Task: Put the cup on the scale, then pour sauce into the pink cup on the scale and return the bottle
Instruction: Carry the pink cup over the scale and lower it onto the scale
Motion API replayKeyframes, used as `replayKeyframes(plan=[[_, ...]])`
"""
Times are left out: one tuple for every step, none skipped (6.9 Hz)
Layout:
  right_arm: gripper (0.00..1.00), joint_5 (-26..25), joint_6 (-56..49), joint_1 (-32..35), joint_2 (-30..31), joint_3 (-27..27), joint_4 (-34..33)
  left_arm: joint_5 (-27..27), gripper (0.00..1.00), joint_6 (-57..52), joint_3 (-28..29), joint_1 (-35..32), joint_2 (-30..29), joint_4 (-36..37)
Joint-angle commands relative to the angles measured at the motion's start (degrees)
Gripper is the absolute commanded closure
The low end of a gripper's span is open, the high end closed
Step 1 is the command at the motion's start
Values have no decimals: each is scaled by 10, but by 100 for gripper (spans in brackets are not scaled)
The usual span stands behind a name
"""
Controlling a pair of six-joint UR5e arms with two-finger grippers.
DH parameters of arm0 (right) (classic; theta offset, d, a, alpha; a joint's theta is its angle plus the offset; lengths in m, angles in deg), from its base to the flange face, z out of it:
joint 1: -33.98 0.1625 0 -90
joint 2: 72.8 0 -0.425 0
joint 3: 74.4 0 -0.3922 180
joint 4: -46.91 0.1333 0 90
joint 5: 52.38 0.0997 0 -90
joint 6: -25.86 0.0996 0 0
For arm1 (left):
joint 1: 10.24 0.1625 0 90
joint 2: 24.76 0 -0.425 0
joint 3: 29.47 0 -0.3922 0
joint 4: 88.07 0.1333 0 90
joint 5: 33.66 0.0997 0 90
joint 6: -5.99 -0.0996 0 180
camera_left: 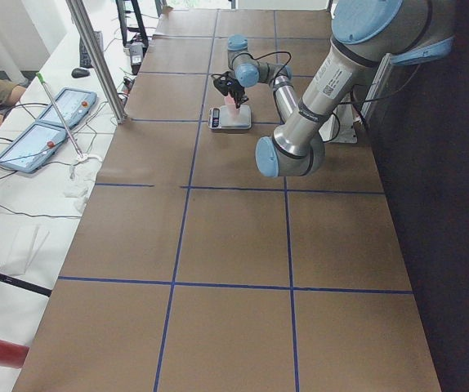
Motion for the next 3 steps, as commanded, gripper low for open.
replayKeyframes(plan=[[0, 1, 1, 0, -1, -4, -3, 0, 72, 4, 8, 0, 1, -11], [0, 1, 1, 0, -2, -4, -3, 0, 49, 2, 8, 0, 1, -11], [0, 1, 1, 0, -3, -4, -4, 0, 36, -2, 6, 0, 1, -11]])
